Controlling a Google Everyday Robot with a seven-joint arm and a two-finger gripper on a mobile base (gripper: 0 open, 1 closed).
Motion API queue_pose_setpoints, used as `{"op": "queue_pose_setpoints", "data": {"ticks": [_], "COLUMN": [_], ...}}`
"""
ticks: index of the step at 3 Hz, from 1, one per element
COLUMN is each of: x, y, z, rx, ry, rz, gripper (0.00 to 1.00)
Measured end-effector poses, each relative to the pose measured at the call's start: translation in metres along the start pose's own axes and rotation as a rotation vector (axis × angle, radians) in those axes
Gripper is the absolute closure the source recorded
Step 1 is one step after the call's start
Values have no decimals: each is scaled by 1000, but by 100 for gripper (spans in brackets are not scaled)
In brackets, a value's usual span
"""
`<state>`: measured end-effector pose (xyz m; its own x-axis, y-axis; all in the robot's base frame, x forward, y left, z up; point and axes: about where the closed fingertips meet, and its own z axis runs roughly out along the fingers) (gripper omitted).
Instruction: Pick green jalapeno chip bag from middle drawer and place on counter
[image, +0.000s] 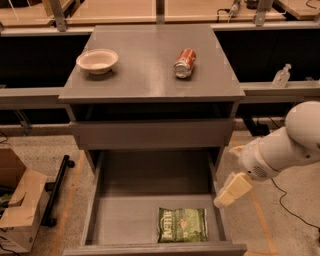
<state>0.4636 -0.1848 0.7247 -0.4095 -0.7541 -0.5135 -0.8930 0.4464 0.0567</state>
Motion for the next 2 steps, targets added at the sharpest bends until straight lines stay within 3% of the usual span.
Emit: {"op": "queue_pose_setpoints", "data": {"ticks": [1,2], "x": [1,-1], "y": [-3,1], "z": [5,33], "rx": [6,-28], "ry": [-5,-28], "rz": [8,6], "gripper": [0,0]}}
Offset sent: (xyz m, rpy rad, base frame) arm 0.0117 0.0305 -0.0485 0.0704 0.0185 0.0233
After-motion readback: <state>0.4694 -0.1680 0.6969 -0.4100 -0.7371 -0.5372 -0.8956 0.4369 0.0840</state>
